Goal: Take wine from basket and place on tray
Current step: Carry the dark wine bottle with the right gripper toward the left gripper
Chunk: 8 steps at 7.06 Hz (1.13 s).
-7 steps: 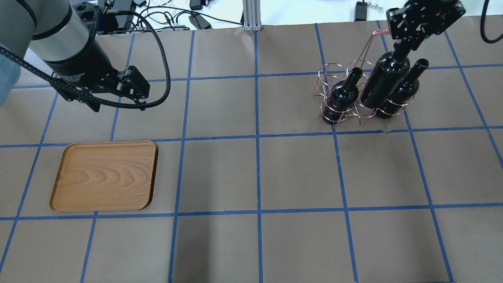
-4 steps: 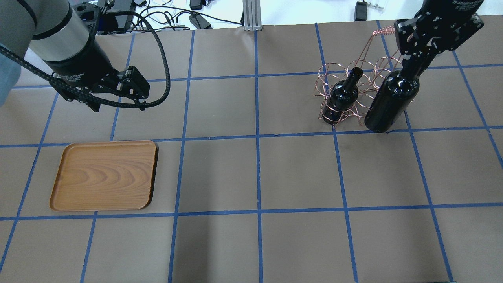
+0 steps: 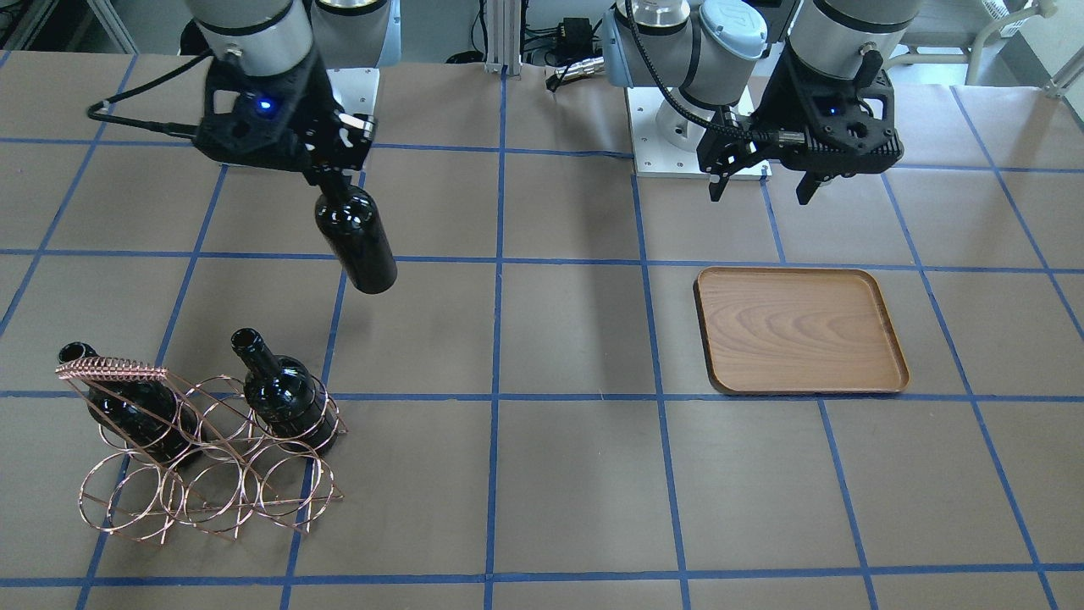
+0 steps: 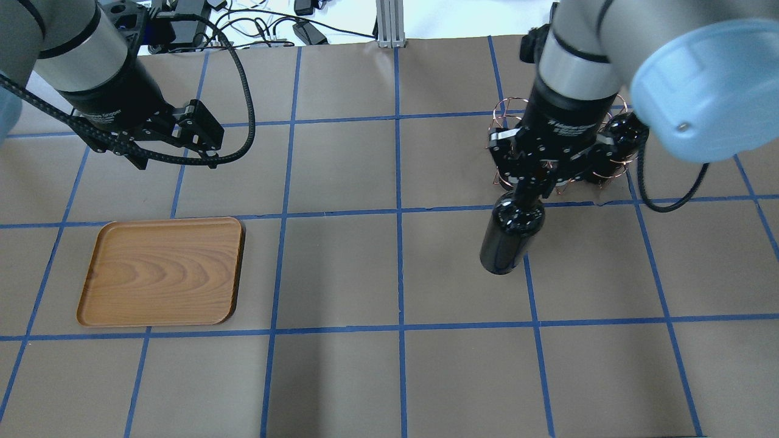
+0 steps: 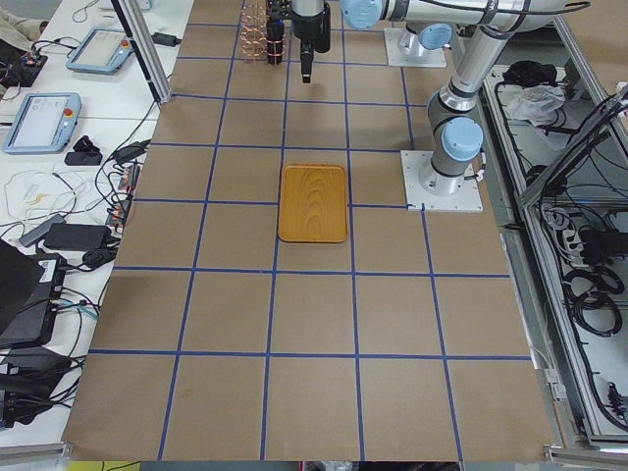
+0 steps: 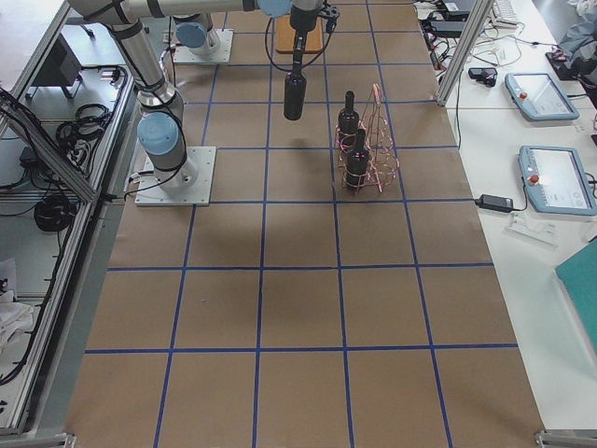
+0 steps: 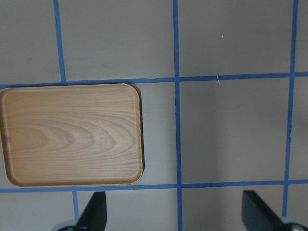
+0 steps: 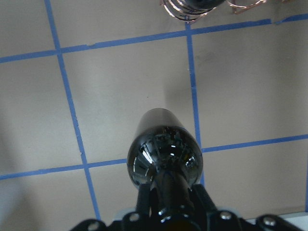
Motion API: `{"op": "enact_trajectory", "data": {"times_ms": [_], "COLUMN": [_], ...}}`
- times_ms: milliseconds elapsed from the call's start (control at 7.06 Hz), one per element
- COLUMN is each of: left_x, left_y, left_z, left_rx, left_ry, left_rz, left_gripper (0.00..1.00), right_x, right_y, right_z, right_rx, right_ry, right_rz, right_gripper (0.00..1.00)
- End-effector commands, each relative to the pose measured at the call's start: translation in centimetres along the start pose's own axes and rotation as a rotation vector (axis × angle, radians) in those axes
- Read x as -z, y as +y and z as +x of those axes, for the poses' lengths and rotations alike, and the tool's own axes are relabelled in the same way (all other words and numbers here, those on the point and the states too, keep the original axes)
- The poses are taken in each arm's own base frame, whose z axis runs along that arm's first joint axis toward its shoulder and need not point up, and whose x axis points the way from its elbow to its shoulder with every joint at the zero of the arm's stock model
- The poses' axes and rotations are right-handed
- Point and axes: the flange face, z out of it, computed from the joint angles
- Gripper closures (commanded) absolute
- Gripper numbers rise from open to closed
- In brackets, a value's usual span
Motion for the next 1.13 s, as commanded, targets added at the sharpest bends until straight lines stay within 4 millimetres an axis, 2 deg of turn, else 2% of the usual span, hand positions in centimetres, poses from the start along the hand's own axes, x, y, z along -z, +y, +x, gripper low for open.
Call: {"op": "enact_trajectory", "data": {"times_ms": [0,142,283,425,566,708,991], "left_x": [0.1,0.1,0.1,0.1,0.1,0.1,0.1], "left_y": [-0.4,-0.4,-0.4,-0.4,-0.5,-0.5,-0.5], "left_z": [-3.6,-4.0,-4.1,-4.2,-4.6,-5.1,-5.1], "left_rx": [0.003,0.011,0.009,-0.013,-0.024,-0.018,-0.018], "left_ry": [0.001,0.003,0.001,-0.003,-0.002,-0.004,-0.004], "left_rz": [0.003,0.002,0.001,0.0,0.001,0.0,0.0], "left_gripper": [0.0,0.0,0.0,0.0,0.0,0.0,0.0], "right_x": [-2.0,-2.0,-4.0,-4.7,-5.4,-6.4,-6.6], "right_y": [0.5,-0.1,1.3,1.5,0.8,2.0,2.1], "right_z": [-8.0,-11.1,-16.7,-20.4,-22.3,-23.8,-24.5], "right_rx": [-0.045,-0.084,-0.082,-0.104,-0.101,-0.087,-0.082], "right_ry": [-0.014,-0.016,0.002,-0.006,-0.004,0.009,-0.014], "right_rz": [0.044,0.047,0.039,0.061,0.06,0.052,0.061], "right_gripper": [0.72,0.72,0.72,0.72,0.72,0.72,0.68]}}
